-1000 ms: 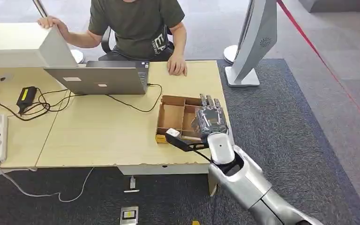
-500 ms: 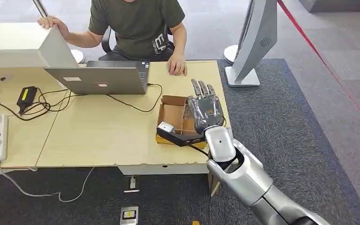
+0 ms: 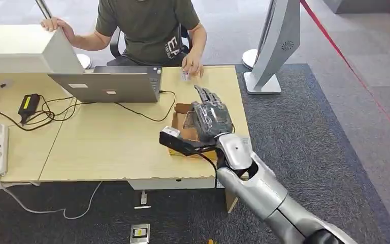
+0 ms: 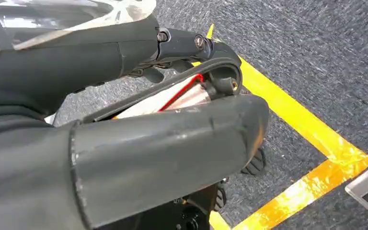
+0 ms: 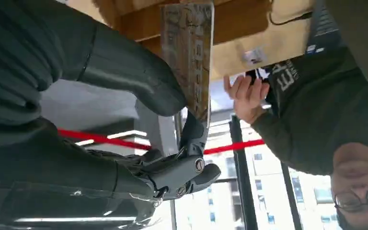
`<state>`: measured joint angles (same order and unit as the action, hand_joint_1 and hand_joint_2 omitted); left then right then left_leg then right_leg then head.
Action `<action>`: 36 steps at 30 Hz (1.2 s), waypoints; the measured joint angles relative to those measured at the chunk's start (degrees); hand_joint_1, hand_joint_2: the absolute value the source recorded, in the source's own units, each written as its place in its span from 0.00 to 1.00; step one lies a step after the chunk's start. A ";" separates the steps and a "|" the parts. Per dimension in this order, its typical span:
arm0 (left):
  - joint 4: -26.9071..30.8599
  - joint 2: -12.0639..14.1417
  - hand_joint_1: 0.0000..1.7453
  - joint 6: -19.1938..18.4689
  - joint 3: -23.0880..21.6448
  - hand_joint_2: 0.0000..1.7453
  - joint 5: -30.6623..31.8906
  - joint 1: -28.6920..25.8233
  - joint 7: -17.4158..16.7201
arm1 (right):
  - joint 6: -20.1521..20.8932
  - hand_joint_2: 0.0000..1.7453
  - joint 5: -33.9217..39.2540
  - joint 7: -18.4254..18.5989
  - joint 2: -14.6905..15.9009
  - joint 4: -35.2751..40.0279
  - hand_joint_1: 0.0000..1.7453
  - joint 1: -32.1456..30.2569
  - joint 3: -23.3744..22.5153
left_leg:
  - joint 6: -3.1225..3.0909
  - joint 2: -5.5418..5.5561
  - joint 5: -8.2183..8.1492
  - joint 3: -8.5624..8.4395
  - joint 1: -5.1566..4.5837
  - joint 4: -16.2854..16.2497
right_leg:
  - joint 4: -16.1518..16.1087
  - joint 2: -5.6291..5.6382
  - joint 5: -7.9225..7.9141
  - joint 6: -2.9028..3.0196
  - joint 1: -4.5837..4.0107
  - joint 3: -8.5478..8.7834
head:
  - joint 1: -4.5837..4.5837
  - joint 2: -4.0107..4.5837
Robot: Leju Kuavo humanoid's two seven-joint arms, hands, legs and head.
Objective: Pass the card to the sensor for recognition and then transmit it.
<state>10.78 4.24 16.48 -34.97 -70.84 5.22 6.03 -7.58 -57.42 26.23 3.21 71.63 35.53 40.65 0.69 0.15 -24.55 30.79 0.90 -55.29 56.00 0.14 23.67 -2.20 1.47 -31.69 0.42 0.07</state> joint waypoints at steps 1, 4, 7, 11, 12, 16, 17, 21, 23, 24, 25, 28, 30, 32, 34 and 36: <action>0.00 0.02 0.00 -0.18 0.00 0.00 0.00 -0.02 0.04 | -0.49 1.00 1.04 -0.04 -0.26 -0.75 1.00 0.75 0.00 | 0.00 0.00 0.01 0.01 0.00 0.00 | 0.00 0.00 0.00 0.00 0.00 0.00 | 0.00 0.02; 0.00 0.04 0.00 -0.35 0.00 0.00 -0.02 -0.05 0.02 | -1.95 1.00 4.48 -0.48 -1.35 -3.67 1.00 3.23 0.02 | 0.01 0.00 0.01 0.01 0.00 0.00 | 0.02 0.00 -0.01 0.00 0.00 0.00 | 0.02 0.00; 0.00 0.04 0.00 -0.24 0.00 0.00 -0.13 -0.01 -0.13 | -2.36 1.00 5.67 -0.74 -2.56 -6.72 1.00 5.36 0.04 | 0.02 0.01 0.01 0.00 0.01 0.00 | 0.02 0.00 -0.01 0.01 -0.01 0.00 | 0.00 0.02; 0.00 0.04 0.00 0.26 0.00 0.00 -0.48 -0.04 -0.48 | -2.82 1.00 6.00 -0.22 -3.96 -9.82 1.00 6.99 0.24 | 0.02 0.01 0.01 0.01 0.02 0.00 | 0.02 -0.01 0.00 0.01 -0.02 -0.02 | 0.00 0.02; 0.00 0.04 0.00 0.55 0.00 0.00 -0.66 -0.03 -0.46 | -2.95 1.00 6.00 0.17 -4.28 -10.67 1.00 7.38 0.35 | 0.02 0.01 0.01 0.01 0.03 0.00 | 0.02 -0.01 0.00 0.01 -0.02 -0.02 | 0.00 0.00; 0.00 0.04 0.00 1.18 0.00 0.00 -1.09 -0.06 -0.42 | -3.46 1.00 6.08 0.85 -5.16 -13.43 1.00 8.49 0.66 | 0.02 0.01 0.01 0.02 0.03 0.00 | 0.02 -0.01 0.00 0.01 -0.02 -0.02 | 0.00 0.02; 0.00 0.04 0.00 1.35 0.00 0.00 -1.16 -0.06 -0.42 | -3.52 1.00 6.26 1.13 -5.38 -14.10 1.00 8.80 0.77 | 0.02 0.01 0.01 0.02 0.02 0.00 | 0.02 -0.01 0.00 0.01 -0.02 -0.02 | 0.00 0.02; 0.00 -0.04 0.00 2.66 0.00 0.00 -1.51 -0.05 -1.07 | -3.57 1.00 6.50 2.36 -6.10 -16.35 1.00 10.40 1.11 | 0.02 0.00 0.02 0.01 0.03 0.00 | 0.02 0.00 -0.01 0.01 -0.02 -0.02 | 0.00 0.02; 0.00 -0.11 0.00 2.99 0.00 0.00 -1.51 -0.08 -1.29 | -3.54 1.00 6.50 2.58 -6.38 -17.32 1.00 11.01 1.27 | 0.03 0.00 0.02 0.01 0.03 0.00 | 0.02 0.00 -0.01 0.01 -0.02 -0.03 | 0.00 0.02; 0.00 -0.13 0.00 3.10 0.00 0.00 -1.51 -0.08 -1.38 | -3.54 1.00 6.50 2.73 -6.54 -17.80 1.00 11.25 1.38 | 0.03 0.00 0.02 0.01 0.03 0.00 | 0.02 0.00 -0.01 0.01 -0.02 -0.03 | 0.00 0.02; 0.00 -0.15 0.00 3.15 0.00 0.00 -1.53 -0.07 -1.44 | -3.54 1.00 6.50 2.88 -6.60 -18.13 1.00 11.40 1.44 | 0.03 0.00 0.02 0.01 0.03 -0.01 | 0.02 0.00 -0.01 0.01 -0.03 -0.03 | 0.00 0.02; 0.00 -0.18 0.00 3.45 0.00 0.00 -1.64 -0.09 -1.75 | -3.54 1.00 6.50 3.36 -6.71 -18.87 1.00 11.57 1.57 | 0.03 0.01 0.02 0.01 0.03 0.00 | 0.02 0.00 -0.01 0.01 -0.03 -0.03 | 0.00 0.02; 0.00 -0.18 0.00 3.76 0.00 0.00 -1.66 -0.08 -1.77 | -3.50 1.00 6.50 3.63 -6.73 -18.96 1.00 11.62 1.66 | 0.03 0.00 0.02 0.01 0.03 -0.01 | 0.02 0.00 -0.01 0.01 -0.03 -0.03 | 0.02 0.02; 0.00 -0.18 0.00 3.91 0.00 0.00 -1.66 -0.08 -1.75 | -3.46 1.00 6.50 3.80 -6.73 -19.02 1.00 11.78 1.79 | 0.03 0.00 0.02 0.01 0.03 -0.01 | 0.02 0.00 -0.01 0.01 -0.03 -0.04 | 0.00 0.02; 0.00 -0.17 0.00 3.93 0.00 0.00 -1.68 -0.09 -1.75 | -3.46 1.00 6.48 3.93 -6.73 -19.06 1.00 11.86 1.86 | 0.03 0.00 0.02 0.01 0.03 -0.01 | 0.02 0.00 -0.01 0.01 -0.03 -0.03 | 0.00 0.00; 0.00 -0.20 0.00 3.96 0.00 0.00 -1.68 -0.08 -1.75 | -3.46 1.00 6.48 3.96 -6.73 -19.15 1.00 11.96 1.95 | 0.03 0.00 0.02 0.01 0.03 -0.01 | 0.02 0.00 -0.01 0.01 -0.03 -0.03 | 0.00 0.02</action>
<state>10.78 4.04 20.44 -34.97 -72.52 5.14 4.28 -11.04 -50.95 30.18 -3.52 52.48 47.48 42.60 0.72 0.15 -24.53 30.80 0.93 -55.30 56.03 0.14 23.67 -2.19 1.44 -31.73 0.42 0.09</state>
